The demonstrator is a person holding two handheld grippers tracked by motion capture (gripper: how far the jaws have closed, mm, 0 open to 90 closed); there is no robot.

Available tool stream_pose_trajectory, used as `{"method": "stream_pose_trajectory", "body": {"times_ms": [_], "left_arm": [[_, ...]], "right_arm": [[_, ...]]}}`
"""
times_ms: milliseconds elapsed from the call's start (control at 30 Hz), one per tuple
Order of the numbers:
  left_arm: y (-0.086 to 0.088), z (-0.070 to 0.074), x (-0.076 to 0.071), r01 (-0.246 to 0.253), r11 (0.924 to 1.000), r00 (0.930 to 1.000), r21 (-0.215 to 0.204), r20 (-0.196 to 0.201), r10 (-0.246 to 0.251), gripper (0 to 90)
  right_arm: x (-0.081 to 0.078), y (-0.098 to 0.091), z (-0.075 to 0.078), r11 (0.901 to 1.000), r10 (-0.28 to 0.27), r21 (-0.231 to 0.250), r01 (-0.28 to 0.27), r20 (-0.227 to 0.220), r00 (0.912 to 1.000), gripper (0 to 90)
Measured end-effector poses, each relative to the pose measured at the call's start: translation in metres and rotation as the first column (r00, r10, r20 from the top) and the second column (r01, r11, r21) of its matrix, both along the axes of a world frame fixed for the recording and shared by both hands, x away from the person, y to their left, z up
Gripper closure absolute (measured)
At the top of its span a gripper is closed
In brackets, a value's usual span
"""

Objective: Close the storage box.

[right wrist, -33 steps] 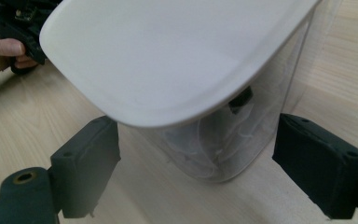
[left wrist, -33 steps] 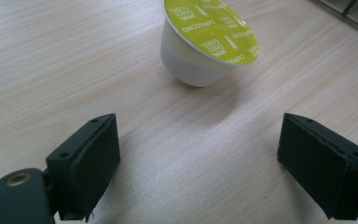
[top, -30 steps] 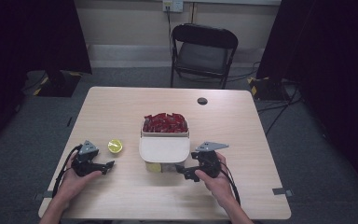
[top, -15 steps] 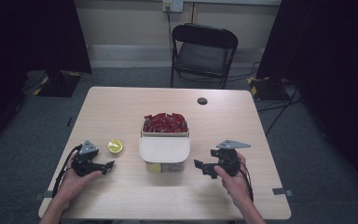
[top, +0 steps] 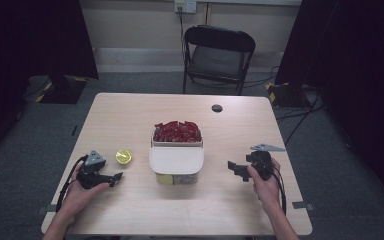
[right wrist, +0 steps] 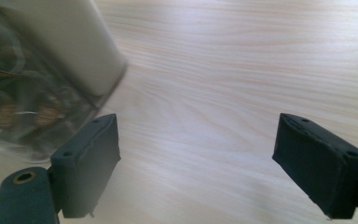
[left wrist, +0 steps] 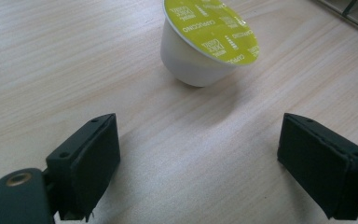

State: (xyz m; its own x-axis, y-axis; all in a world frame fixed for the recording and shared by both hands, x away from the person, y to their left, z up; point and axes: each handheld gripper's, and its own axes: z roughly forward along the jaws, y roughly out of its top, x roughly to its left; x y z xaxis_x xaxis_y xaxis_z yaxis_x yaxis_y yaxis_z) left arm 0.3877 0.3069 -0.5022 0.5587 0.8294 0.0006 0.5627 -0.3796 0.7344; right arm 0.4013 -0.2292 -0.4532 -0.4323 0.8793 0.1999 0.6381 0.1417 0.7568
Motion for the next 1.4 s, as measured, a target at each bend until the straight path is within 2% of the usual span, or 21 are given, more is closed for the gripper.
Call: {"method": "stream_pose_trajectory", "body": {"times_ms": [33, 67, 100, 200, 267, 333, 367, 567, 667, 733, 800, 867, 967, 1400], "left_arm": [[0.000, 0.000, 0.000, 0.000, 1.0000, 1.0000, 0.000, 0.000, 0.000, 12.4], [0.000, 0.000, 0.000, 0.000, 1.0000, 1.0000, 0.000, 0.000, 0.000, 12.4], [0.000, 0.000, 0.000, 0.000, 1.0000, 1.0000, 0.000, 0.000, 0.000, 12.4], [0.000, 0.000, 0.000, 0.000, 1.0000, 1.0000, 0.000, 0.000, 0.000, 12.4], [0.000, 0.000, 0.000, 0.000, 1.0000, 1.0000, 0.000, 0.000, 0.000, 12.4], [0.000, 0.000, 0.000, 0.000, 1.0000, 1.0000, 0.000, 0.000, 0.000, 12.4], [0.000, 0.000, 0.000, 0.000, 1.0000, 1.0000, 0.000, 0.000, 0.000, 12.4], [0.000, 0.000, 0.000, 0.000, 1.0000, 1.0000, 0.001, 0.001, 0.000, 12.4], [0.000, 0.000, 0.000, 0.000, 1.0000, 1.0000, 0.001, 0.001, 0.000, 12.4], [0.000, 0.000, 0.000, 0.000, 1.0000, 1.0000, 0.001, 0.000, 0.000, 12.4], [0.000, 0.000, 0.000, 0.000, 1.0000, 1.0000, 0.001, 0.001, 0.000, 12.4], [0.000, 0.000, 0.000, 0.000, 1.0000, 1.0000, 0.001, 0.001, 0.000, 12.5], [0.000, 0.000, 0.000, 0.000, 1.0000, 1.0000, -0.001, 0.001, 0.000, 12.4], [0.000, 0.000, 0.000, 0.000, 1.0000, 1.0000, 0.000, 0.000, 0.000, 12.4]], "right_arm": [[0.003, -0.004, -0.008, 0.9993, -0.021, -0.032, 0.021, -0.014, 0.9997, 13.9], [0.003, -0.004, -0.008, 0.9993, -0.021, -0.032, 0.021, -0.014, 0.9997, 13.9], [0.005, -0.007, -0.015, 0.9973, -0.040, -0.064, 0.038, -0.030, 0.9988, 14.0], [0.007, -0.010, -0.019, 0.9954, -0.054, -0.082, 0.051, -0.036, 0.9979, 14.0], [0.010, -0.014, -0.023, 0.9910, -0.088, -0.105, 0.083, -0.046, 0.9950, 14.1], [0.011, -0.015, -0.024, 0.9901, -0.089, -0.113, 0.083, -0.047, 0.9949, 14.1], [0.012, -0.015, -0.027, 0.9853, -0.105, -0.141, 0.096, -0.052, 0.9932, 14.2], [0.016, -0.012, -0.036, 0.9734, -0.122, -0.203, 0.105, -0.073, 0.9898, 14.0], [0.016, -0.010, -0.038, 0.9678, -0.128, -0.225, 0.112, -0.055, 0.9903, 14.0], [0.016, -0.008, -0.040, 0.9601, -0.132, -0.253, 0.118, -0.038, 0.9905, 12.9], [0.016, -0.008, -0.041, 0.9601, -0.133, -0.252, 0.122, -0.030, 0.9906, 12.2], [0.014, -0.008, -0.045, 0.9626, -0.143, -0.232, 0.140, 0.003, 0.9897, 8.3], [0.012, -0.008, -0.048, 0.9641, -0.146, -0.220, 0.148, 0.028, 0.9889, 6.9], [0.012, -0.007, -0.048, 0.9618, -0.159, -0.222, 0.161, 0.026, 0.9869, 6.1]]}}
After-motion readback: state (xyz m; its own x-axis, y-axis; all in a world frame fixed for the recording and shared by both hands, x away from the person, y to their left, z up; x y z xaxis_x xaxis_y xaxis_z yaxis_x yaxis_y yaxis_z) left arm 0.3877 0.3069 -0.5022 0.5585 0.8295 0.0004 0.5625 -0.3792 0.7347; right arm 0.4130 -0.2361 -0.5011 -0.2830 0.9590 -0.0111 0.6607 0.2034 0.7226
